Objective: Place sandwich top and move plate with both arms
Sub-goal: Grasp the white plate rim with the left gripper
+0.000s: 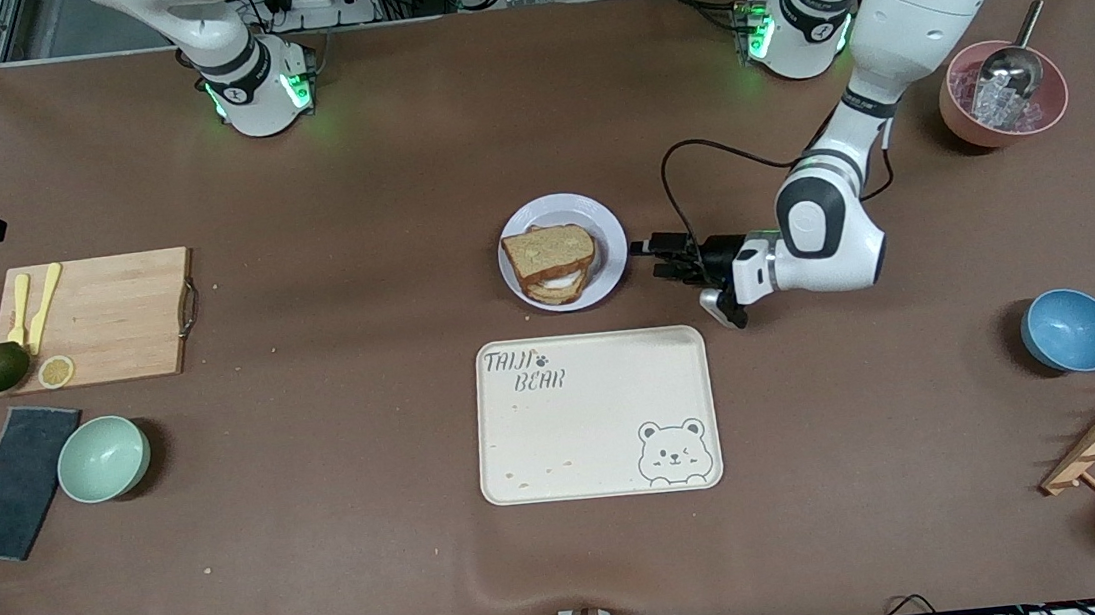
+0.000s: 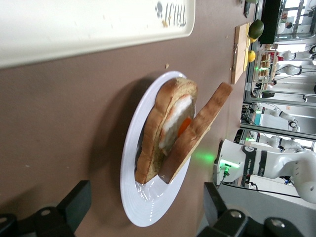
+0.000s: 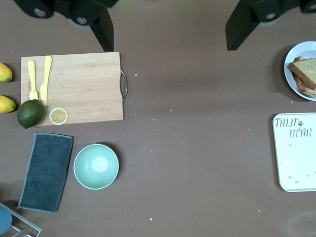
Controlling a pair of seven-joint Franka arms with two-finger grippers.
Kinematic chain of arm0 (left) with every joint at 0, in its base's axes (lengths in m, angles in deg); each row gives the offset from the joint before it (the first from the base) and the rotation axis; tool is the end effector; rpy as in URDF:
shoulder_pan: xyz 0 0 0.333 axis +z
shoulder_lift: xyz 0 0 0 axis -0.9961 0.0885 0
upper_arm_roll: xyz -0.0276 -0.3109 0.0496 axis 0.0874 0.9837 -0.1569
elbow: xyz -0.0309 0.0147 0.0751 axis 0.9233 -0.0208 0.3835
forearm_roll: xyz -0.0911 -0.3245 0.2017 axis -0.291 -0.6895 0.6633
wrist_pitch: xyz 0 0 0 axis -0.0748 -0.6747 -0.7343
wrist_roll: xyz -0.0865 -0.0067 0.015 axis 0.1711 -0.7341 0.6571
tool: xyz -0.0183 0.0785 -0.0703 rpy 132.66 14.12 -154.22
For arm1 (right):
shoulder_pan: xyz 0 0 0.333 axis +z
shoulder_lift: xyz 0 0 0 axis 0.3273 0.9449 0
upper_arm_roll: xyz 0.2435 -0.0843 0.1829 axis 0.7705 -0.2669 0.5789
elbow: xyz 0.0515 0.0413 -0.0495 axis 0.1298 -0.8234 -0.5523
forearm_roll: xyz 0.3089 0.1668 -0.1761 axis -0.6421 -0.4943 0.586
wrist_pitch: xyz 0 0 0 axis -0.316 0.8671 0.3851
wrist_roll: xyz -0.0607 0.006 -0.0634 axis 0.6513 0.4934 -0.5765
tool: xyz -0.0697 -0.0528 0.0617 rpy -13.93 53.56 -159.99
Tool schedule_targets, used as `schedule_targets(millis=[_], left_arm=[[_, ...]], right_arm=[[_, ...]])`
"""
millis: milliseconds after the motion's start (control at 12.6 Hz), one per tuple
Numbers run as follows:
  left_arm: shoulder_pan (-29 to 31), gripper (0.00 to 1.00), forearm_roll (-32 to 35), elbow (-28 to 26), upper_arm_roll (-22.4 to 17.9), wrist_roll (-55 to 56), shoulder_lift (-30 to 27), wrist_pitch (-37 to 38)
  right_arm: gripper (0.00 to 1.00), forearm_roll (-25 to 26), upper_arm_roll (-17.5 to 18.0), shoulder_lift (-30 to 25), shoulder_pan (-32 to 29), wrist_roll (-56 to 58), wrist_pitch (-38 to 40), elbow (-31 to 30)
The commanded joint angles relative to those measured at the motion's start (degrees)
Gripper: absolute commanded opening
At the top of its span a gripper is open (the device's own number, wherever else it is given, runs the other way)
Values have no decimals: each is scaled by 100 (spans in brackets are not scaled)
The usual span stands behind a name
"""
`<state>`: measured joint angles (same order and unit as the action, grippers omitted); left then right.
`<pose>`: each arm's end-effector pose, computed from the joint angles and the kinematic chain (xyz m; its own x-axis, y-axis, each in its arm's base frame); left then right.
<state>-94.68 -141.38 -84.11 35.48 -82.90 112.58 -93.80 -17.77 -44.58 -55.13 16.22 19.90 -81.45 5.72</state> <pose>0.4824 -0.2515 0.1494 0.9477 -0.3097 -0.0765 -0.0873 -0.4825 0.8715 0.5357 -0.0388 0.6749 0.9990 -0.0443 -0.0018 -0.0443 -0.9975 -0.0553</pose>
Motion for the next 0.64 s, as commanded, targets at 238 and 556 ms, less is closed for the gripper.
schedule_targets(millis=[238, 556], left_arm=[[-299, 100, -1181, -685, -7, -1196, -94, -390], [-510, 100, -1498, -686, -7, -1250, -50, -390]], right_arm=[[100, 88, 89, 41, -11, -160, -50, 67], [100, 98, 80, 33, -20, -168, 28, 58]])
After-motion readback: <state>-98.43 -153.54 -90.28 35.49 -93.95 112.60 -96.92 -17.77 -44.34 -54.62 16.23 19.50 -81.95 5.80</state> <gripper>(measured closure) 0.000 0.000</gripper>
